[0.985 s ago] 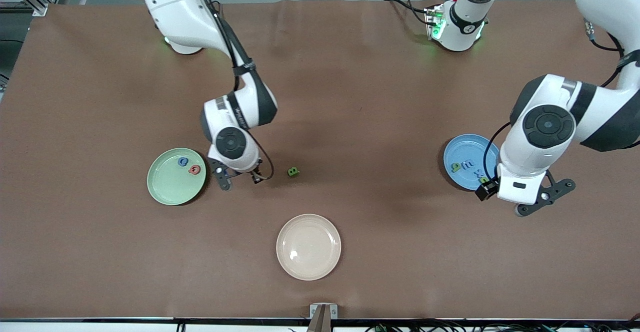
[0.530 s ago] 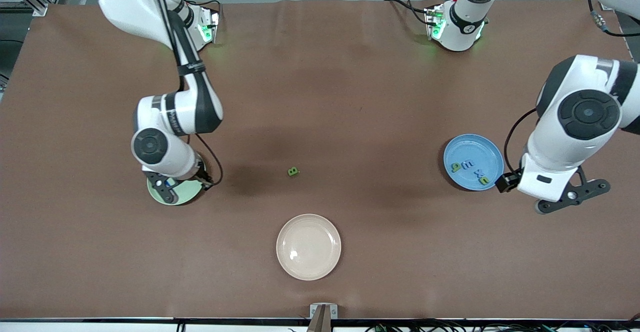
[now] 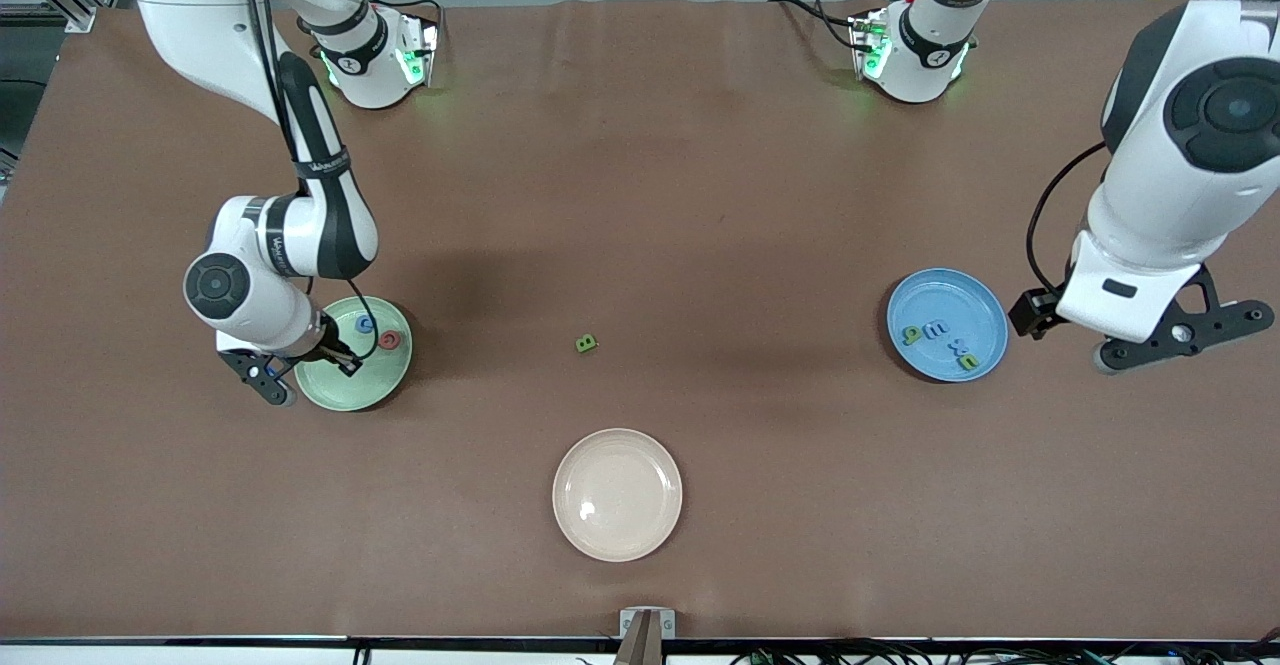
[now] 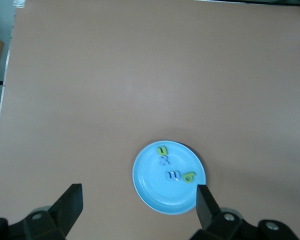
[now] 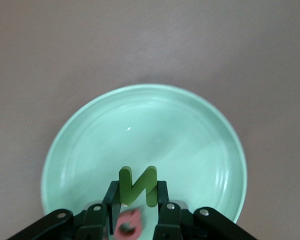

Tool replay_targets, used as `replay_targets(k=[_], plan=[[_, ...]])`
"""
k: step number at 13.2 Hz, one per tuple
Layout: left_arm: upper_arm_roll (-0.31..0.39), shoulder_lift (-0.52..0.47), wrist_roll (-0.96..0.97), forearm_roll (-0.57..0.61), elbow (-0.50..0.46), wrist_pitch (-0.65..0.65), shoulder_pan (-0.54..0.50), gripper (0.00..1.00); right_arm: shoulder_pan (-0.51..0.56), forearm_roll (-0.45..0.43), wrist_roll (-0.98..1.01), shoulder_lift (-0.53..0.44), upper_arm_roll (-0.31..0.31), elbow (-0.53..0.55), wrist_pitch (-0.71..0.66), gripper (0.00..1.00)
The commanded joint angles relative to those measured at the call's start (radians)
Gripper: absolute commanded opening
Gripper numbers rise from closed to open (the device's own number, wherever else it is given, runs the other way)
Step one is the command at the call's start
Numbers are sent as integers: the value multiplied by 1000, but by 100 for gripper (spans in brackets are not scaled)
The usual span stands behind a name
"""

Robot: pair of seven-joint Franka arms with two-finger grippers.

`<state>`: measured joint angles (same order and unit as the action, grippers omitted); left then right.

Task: Sort upper and lower case letters into plates

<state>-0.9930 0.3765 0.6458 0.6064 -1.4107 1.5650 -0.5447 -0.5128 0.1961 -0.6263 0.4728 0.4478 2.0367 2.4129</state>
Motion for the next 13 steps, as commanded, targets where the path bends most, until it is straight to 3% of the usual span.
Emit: replay_targets(k=[1,5,8,9,10,11,12,13], plan=[[100,-108,-60,-112,-1,-16,60,100,40,3,66,-48,-17,98,70,0],[535,-284,-170,-422,-13,-26,323,100,45,8,69,-43,-20,164,110,1],[710,-323,-283,-481,-20,-81,434,100,31,37,68,-45,-23,175,107,2],[767,-337,-319,-514,-40,-85,463,100,33,39,68,-45,-23,174,104,15],[801,-353,-349,-552,-66,-85,469,100,33,39,66,-45,-23,174,101,43],[818,-375,-382,-589,-100,-83,469,100,31,39,65,-49,-23,172,100,92],[820,-396,-396,-596,-131,-83,466,100,31,39,60,-62,-21,171,94,100],[820,-410,-397,-600,-152,-79,465,100,31,39,54,-78,-23,160,71,100]])
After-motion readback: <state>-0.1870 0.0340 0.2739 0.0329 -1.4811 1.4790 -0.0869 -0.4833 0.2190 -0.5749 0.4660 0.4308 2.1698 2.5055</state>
